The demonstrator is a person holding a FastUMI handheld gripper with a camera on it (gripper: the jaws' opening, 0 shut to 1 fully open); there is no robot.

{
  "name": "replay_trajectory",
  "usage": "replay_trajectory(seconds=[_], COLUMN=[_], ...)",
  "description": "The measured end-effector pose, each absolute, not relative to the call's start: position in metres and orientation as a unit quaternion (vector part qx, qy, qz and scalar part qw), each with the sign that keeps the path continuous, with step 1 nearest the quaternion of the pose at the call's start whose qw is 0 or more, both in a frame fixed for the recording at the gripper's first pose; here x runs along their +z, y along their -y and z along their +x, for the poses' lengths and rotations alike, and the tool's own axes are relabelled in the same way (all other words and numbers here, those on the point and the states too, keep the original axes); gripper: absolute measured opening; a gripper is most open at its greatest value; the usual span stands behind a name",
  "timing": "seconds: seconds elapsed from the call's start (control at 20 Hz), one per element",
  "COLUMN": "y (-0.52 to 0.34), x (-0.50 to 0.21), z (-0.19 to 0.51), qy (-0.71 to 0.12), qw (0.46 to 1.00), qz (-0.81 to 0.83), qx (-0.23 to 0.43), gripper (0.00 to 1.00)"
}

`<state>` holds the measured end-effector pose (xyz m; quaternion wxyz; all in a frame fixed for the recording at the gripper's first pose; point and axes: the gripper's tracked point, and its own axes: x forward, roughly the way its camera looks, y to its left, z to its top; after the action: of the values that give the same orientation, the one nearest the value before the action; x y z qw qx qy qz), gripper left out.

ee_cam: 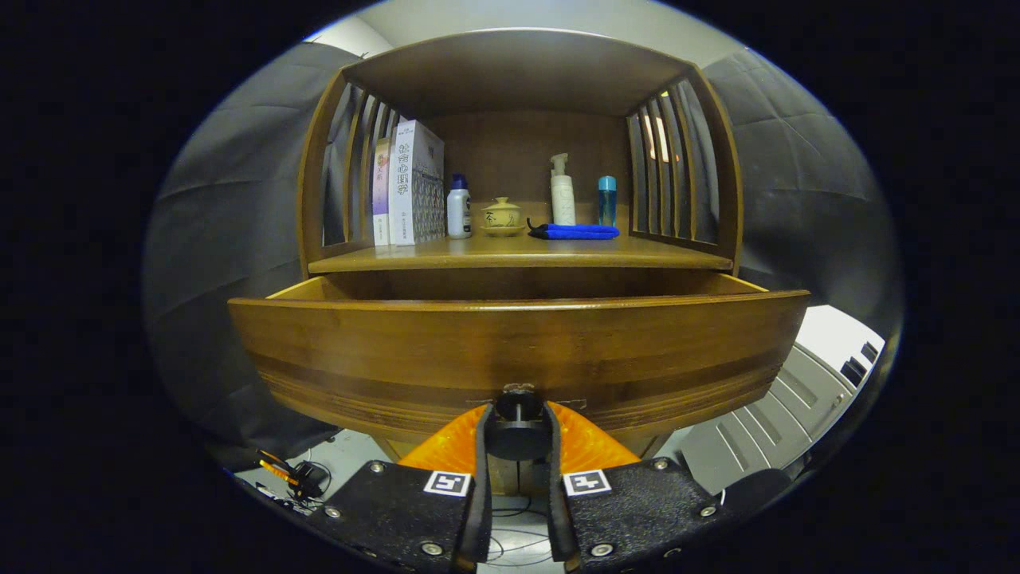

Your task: Pull open the drawer, take out the items inside it, and place them on the countertop above the cabinet.

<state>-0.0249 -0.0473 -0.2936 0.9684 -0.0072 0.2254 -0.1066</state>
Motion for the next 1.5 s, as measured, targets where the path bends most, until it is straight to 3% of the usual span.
replay_trajectory(seconds=[0.75, 0.95, 1.1, 1.5], y=[0.026, 0.027, 0.025, 0.049], x=[-0.298, -0.292, -0.264, -0.174], z=[-0.092, -0.098, -0.099, -0.064], qy=[-0.263, -0.272, -0.24, -0.181], qw=[0.959, 0.956, 0.962, 0.975], qz=[0.004, 0.039, 0.085, 0.039], qx=[-0.106, -0.106, -0.098, -0.122], gripper=[0.29, 0.46, 0.97, 0.96])
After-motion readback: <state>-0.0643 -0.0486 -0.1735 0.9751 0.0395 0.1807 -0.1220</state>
